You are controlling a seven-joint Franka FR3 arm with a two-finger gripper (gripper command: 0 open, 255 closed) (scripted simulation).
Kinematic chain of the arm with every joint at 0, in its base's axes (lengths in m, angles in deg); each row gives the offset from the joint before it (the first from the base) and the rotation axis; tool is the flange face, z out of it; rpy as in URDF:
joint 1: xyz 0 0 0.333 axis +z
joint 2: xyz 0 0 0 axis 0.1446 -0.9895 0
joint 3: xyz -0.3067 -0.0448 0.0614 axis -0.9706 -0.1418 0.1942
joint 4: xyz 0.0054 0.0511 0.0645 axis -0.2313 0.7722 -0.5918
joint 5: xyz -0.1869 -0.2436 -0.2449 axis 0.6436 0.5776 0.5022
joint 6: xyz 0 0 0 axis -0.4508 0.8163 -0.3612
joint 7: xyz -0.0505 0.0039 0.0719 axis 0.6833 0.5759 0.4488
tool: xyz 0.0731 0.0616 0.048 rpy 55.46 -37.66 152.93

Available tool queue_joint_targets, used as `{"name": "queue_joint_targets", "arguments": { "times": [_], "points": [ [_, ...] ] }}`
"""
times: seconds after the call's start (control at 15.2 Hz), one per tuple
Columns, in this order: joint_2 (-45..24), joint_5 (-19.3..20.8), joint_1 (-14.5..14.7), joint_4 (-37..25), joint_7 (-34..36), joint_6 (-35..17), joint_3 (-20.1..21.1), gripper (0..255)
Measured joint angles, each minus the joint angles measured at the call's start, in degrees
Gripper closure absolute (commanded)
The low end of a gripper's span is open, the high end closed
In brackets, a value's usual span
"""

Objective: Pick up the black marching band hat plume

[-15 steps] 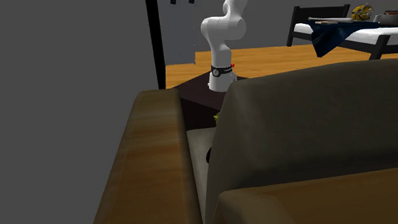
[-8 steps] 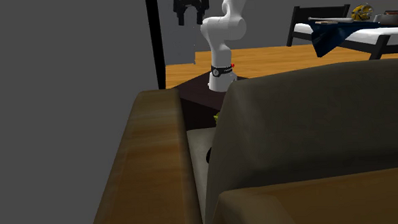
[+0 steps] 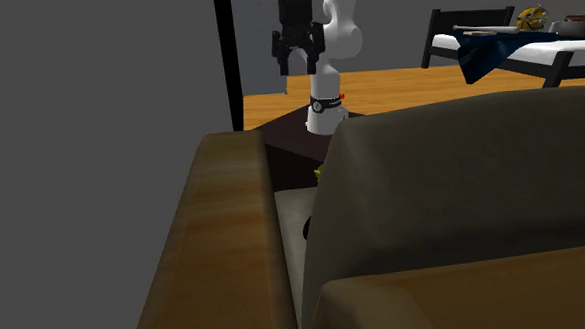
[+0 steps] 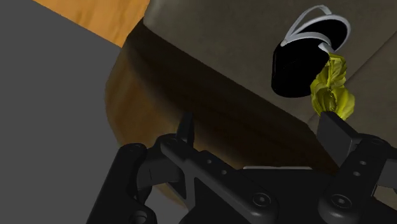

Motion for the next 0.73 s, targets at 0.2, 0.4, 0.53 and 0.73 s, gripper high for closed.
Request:
{"name": "queue_joint_targets", "arguments": {
  "times": [0.2,0.4,0.53,0.73],
  "points": [
    [-5.1,-2.7,1.0,0.4,2.2,-6.3,2.3,0],
    [-10.7,-5.0,1.7,0.4,3.9,-12.6,4.3,0],
    [-15.2,-6.3,2.3,-0.4,5.5,-17.0,6.0,0],
    [-21.6,-7.8,3.0,-1.8,7.6,-23.1,8.2,0]
  ]
}}
